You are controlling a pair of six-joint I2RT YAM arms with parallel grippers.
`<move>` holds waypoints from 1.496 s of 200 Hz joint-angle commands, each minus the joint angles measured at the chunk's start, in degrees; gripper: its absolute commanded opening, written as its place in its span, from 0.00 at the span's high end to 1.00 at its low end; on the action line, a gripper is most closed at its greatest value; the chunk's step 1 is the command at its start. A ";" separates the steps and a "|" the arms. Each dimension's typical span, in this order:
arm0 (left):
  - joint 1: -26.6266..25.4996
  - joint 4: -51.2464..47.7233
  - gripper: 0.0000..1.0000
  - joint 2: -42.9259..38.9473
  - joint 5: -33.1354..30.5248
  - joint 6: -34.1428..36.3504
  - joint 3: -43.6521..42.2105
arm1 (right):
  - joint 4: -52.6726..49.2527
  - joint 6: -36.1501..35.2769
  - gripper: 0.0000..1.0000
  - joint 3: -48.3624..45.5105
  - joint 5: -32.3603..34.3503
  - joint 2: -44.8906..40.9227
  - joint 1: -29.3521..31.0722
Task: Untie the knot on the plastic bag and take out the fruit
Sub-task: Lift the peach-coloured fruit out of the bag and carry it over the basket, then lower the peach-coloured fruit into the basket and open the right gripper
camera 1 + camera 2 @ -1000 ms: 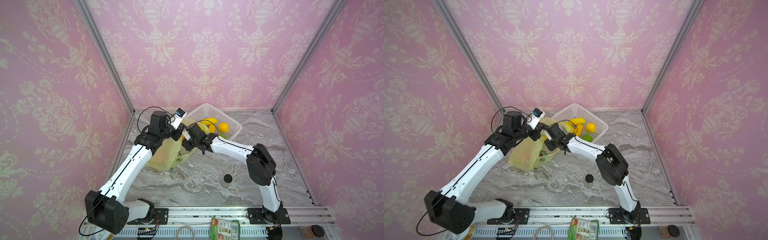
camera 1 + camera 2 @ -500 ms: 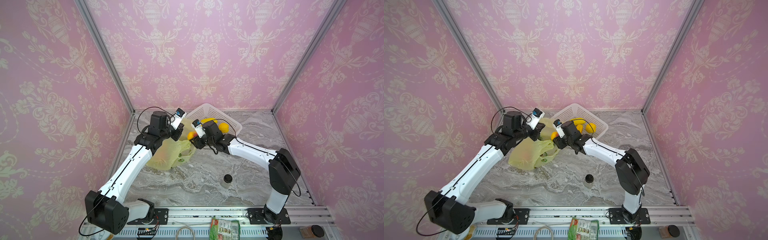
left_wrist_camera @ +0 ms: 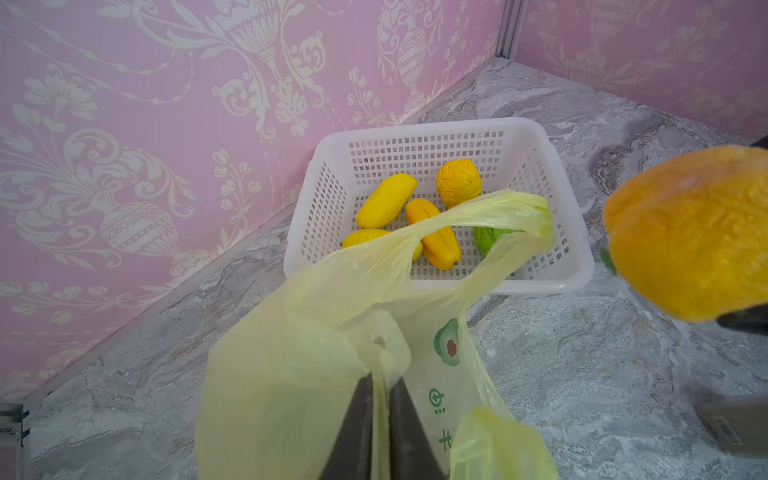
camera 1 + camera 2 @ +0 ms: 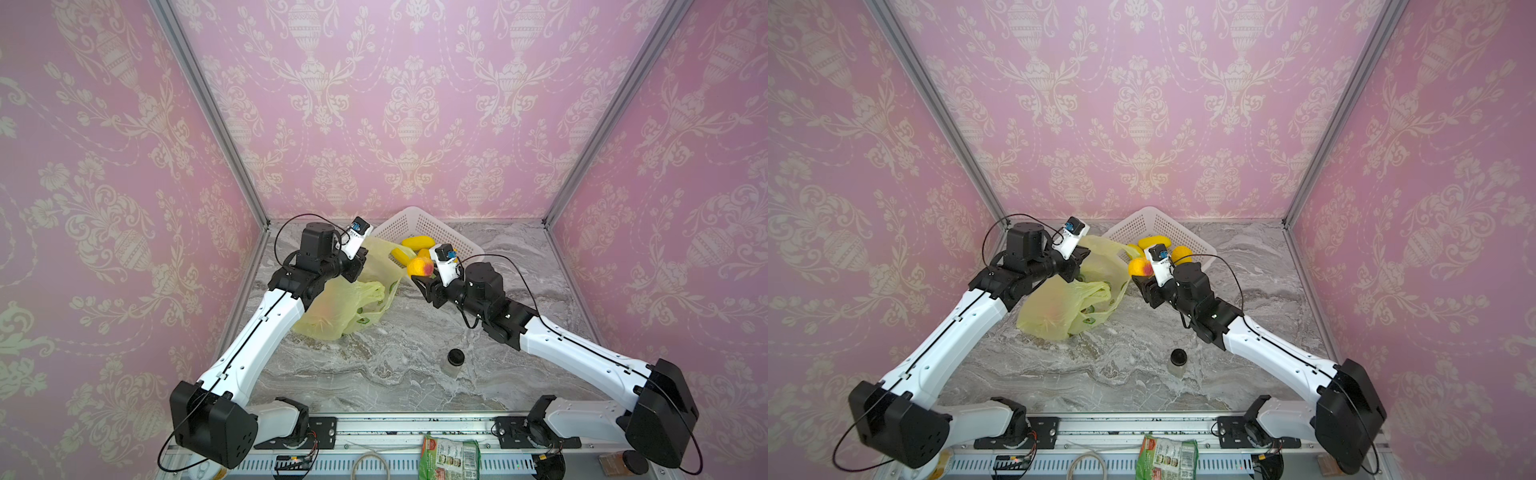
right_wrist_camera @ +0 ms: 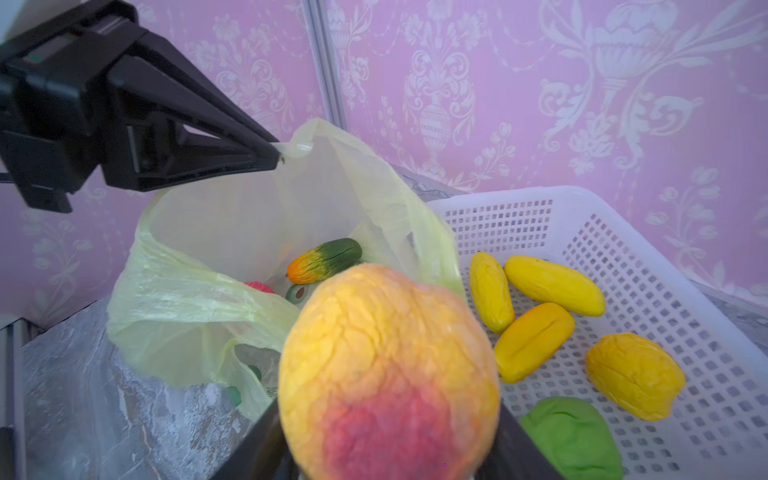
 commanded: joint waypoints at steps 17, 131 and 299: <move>0.52 -1.04 0.88 0.27 -0.28 -0.66 0.58 | 6.42 4.47 0.79 -3.53 6.15 -1.64 -6.21; 0.50 -1.18 0.88 0.50 -0.01 -0.80 0.71 | -13.78 12.25 0.83 20.73 -0.87 27.88 -17.68; 0.53 -1.56 0.87 0.80 0.34 -0.88 1.02 | -23.41 11.27 0.34 36.87 -2.34 46.08 -17.73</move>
